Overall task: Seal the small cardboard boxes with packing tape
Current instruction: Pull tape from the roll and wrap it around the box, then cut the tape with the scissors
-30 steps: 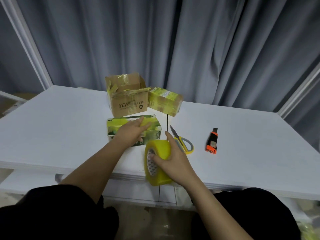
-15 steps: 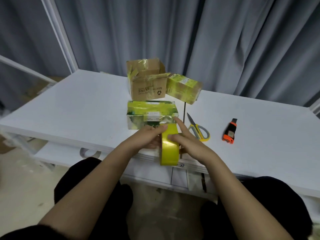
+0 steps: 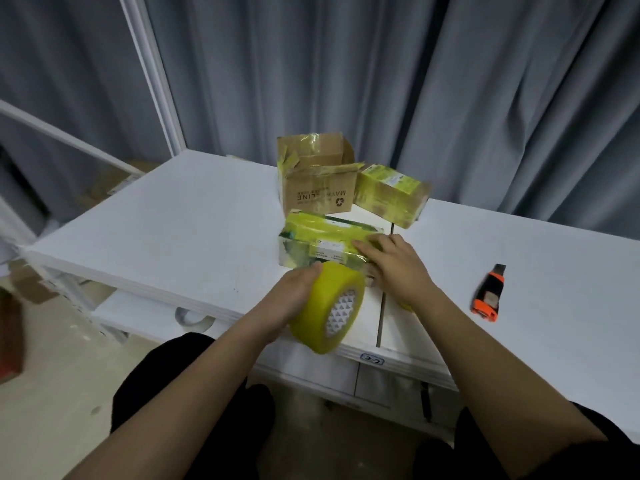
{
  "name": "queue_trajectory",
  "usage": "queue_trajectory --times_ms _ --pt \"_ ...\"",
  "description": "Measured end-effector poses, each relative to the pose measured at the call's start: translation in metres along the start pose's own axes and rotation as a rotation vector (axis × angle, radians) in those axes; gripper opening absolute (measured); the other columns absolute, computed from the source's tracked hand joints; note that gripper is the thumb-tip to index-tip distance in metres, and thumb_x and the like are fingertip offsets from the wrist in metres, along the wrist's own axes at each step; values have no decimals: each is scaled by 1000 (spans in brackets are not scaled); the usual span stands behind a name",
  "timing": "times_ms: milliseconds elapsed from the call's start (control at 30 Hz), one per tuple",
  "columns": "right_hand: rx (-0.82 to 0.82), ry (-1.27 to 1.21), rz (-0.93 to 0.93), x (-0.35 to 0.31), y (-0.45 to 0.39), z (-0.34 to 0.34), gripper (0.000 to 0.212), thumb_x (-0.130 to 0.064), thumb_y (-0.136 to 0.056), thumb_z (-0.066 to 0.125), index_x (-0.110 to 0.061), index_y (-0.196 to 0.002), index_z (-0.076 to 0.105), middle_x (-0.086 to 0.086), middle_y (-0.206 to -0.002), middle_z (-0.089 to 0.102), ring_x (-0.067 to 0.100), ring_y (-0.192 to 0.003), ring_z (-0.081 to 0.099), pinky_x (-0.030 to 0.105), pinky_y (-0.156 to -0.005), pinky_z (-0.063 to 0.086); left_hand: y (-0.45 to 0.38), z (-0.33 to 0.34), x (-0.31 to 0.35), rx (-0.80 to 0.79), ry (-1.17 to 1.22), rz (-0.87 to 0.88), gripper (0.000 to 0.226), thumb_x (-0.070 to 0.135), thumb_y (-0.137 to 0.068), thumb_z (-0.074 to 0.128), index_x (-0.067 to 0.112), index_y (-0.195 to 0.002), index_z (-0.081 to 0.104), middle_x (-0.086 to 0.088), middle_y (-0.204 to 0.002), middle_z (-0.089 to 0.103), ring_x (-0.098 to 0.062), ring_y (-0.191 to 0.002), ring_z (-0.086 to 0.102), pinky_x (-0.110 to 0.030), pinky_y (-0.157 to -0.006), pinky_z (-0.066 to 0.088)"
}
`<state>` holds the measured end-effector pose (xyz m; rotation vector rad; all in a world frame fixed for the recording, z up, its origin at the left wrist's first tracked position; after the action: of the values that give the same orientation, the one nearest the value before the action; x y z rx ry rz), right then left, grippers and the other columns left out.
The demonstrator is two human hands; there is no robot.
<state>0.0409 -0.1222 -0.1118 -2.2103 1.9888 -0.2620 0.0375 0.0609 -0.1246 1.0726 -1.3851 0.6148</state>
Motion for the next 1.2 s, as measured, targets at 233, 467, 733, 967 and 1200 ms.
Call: queue_trajectory --times_ms 233,467,733,967,1200 --pt "121 89 250 9 -13 6 48 -38 -94 53 -19 -138 50 20 -114 54 36 -104 48 41 -85 38 -35 -46 16 204 -143 110 44 50 -90 55 9 -82 68 -4 -81 68 -17 -74 63 -31 -73 48" --pt "1 -318 289 15 -4 20 70 -33 -91 59 -32 -151 21 10 -151 25 28 -135 19 39 -110 24 -47 -61 10 278 -231 159 39 50 -91 53 20 -68 62 3 -69 65 -16 -67 62 -28 -61 46" --pt "-49 -279 799 74 85 36 39 -35 -93 55 -3 -114 56 20 -112 58 38 -107 48 38 -88 36 -45 -59 12 291 -226 191 42 57 -89 51 21 -74 67 7 -73 68 -10 -72 63 -25 -61 44" --pt "-205 -259 848 80 66 34 41 -42 -93 54 -8 -70 45 8 -79 54 27 -75 50 29 -63 36 -38 -62 6 274 -177 182 44 63 -84 54 22 -79 70 6 -76 70 -11 -73 66 -26 -63 48" --pt "188 -752 852 72 84 -14 39 -40 -91 58 -7 -71 55 0 -63 52 18 -62 50 25 -53 34 -41 -61 7 288 -202 178 36 62 -85 52 29 -78 64 11 -78 66 -7 -73 62 -22 -58 43"
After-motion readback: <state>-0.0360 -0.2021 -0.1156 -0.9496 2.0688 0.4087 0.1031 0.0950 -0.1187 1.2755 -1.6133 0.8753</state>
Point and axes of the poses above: each hand's wrist, its own y-axis away from the middle knuckle, its own z-axis out of the palm, x = y × z, the point moved 8 cm from there along -y, towards the middle knuckle
